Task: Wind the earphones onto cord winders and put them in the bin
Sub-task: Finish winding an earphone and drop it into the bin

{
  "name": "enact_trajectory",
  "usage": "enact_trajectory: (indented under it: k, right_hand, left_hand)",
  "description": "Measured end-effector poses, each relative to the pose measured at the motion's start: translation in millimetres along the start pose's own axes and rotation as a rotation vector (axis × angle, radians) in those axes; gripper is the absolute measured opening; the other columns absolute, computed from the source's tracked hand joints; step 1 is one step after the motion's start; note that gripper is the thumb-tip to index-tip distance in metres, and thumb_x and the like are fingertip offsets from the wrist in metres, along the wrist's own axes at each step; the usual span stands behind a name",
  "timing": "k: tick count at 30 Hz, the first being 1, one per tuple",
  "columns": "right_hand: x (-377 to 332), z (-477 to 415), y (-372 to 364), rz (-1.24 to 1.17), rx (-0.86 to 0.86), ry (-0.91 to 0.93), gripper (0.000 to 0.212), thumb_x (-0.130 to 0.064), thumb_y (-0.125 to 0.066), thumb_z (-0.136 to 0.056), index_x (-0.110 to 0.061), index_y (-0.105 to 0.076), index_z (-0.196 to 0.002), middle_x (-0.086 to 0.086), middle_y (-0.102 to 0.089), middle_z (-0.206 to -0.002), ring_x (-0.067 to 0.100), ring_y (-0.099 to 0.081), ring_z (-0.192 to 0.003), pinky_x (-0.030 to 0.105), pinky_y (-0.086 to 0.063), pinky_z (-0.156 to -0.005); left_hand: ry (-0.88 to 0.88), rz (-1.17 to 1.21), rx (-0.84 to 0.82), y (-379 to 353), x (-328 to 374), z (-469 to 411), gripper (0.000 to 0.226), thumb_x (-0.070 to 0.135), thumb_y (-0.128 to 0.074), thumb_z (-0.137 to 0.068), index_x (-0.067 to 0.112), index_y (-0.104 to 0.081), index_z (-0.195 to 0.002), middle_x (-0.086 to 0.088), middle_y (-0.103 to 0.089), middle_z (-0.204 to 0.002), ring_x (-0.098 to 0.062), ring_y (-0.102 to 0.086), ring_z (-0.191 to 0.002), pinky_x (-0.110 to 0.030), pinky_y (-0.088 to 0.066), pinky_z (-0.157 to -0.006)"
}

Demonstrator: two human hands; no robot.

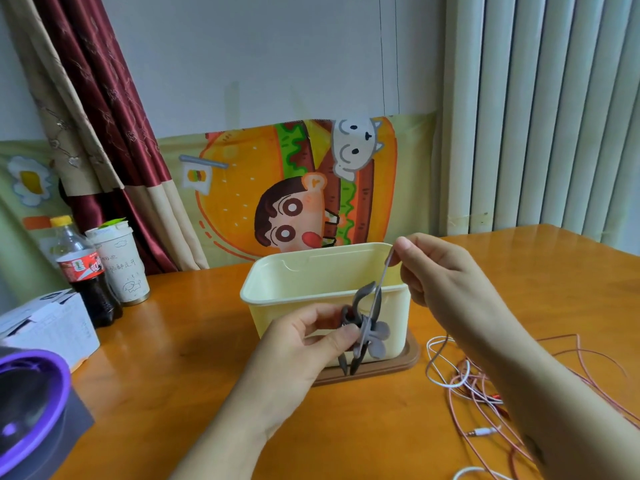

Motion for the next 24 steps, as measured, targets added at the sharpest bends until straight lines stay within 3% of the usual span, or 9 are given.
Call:
enact_trajectory:
  k: [4, 8, 9, 11, 13, 16, 20, 24]
  right_hand:
    - [7, -1, 0, -0.017, 0.014, -0.016, 0.033, -0.032, -0.045, -0.097, -0.014, -0.063, -0.076, -0.012, -0.039, -0.048, 0.003, -0.033, -0.048, 0.024, -0.027, -0.053]
    - [26, 0, -15, 0.028, -0.082, -0.091, 0.036, -0.037, -0.047, -0.098, -0.012, -0.063, -0.077, -0.006, -0.048, -0.056, 0.007, -0.040, -0.054, 0.028, -0.032, -0.055]
    - [34, 3, -23, 0.058, -0.132, -0.131, 0.039, -0.040, -0.048, -0.097, -0.009, -0.063, -0.079, 0.001, -0.051, -0.061, 0.011, -0.042, -0.057, 0.030, -0.033, -0.057]
    - [46, 10, -41, 0.076, -0.239, -0.185, 0.041, -0.041, -0.049, -0.096, -0.007, -0.061, -0.077, -0.003, -0.046, -0.058, 0.009, -0.037, -0.054, 0.028, -0.029, -0.054]
    - [44, 17, -56, 0.122, -0.318, -0.155, 0.036, -0.037, -0.045, -0.098, -0.016, -0.060, -0.073, -0.010, -0.039, -0.054, 0.003, -0.030, -0.045, 0.021, -0.026, -0.050]
    - [32, 28, -74, 0.261, -0.434, -0.056, 0.033, -0.032, -0.040, -0.100, -0.022, -0.065, -0.081, -0.005, -0.038, -0.057, 0.004, -0.034, -0.044, 0.017, -0.027, -0.048]
    - [20, 40, -87, 0.395, -0.552, 0.004, 0.029, -0.033, -0.040, -0.101, -0.023, -0.067, -0.098, -0.007, -0.042, -0.055, 0.005, -0.041, -0.053, 0.019, -0.034, -0.053]
    - [6, 41, -84, 0.464, -0.569, 0.056, 0.030, -0.034, -0.039, -0.101, -0.024, -0.067, -0.100, -0.005, -0.050, -0.058, 0.008, -0.045, -0.055, 0.022, -0.036, -0.055]
  left_hand:
    - [0.025, 0.077, -0.025, -3, 0, 1, 0.028, 0.028, -0.072, -0.073, 0.019, -0.075, -0.100, 0.001, -0.075, -0.105, -0.014, -0.069, -0.102, -0.031, -0.049, -0.094]
    - [0.035, 0.298, -0.113, -16, 7, 4, 0.028, 0.025, -0.080, -0.079, 0.014, -0.075, -0.104, -0.012, -0.073, -0.110, -0.024, -0.070, -0.099, -0.029, -0.053, -0.084]
    - [0.036, 0.392, -0.093, -16, 10, 4, 0.024, 0.019, -0.079, -0.079, 0.011, -0.076, -0.101, -0.015, -0.073, -0.108, -0.024, -0.071, -0.094, -0.027, -0.055, -0.078]
    - [0.040, 0.543, -0.003, -8, 13, 2, 0.022, 0.013, -0.069, -0.075, 0.009, -0.077, -0.095, -0.015, -0.073, -0.104, -0.020, -0.072, -0.087, -0.023, -0.056, -0.070]
    - [0.042, 0.629, 0.099, 5, 11, -1, 0.032, 0.013, -0.062, -0.074, 0.006, -0.073, -0.103, -0.014, -0.073, -0.106, -0.017, -0.072, -0.089, -0.024, -0.057, -0.074]
    - [0.114, 0.604, 0.240, 24, 0, -2, 0.043, 0.023, -0.062, -0.077, 0.013, -0.067, -0.118, -0.003, -0.073, -0.113, -0.009, -0.069, -0.098, -0.028, -0.047, -0.092]
    - [0.183, 0.608, 0.323, 29, -12, 1, 0.040, 0.025, -0.064, -0.080, 0.018, -0.069, -0.119, 0.001, -0.073, -0.112, -0.004, -0.067, -0.088, -0.027, -0.043, -0.085]
    - [0.172, 0.590, 0.369, 30, -15, 1, 0.027, 0.021, -0.062, -0.088, 0.018, -0.071, -0.113, 0.002, -0.075, -0.105, -0.004, -0.067, -0.080, -0.026, -0.044, -0.076]
Point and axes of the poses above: each hand's wrist, its own z-axis away from the middle knuckle, its own y-axis out of the back of the hand, x = y × z, the point moved 8 cm from there along -z, towards the middle knuckle
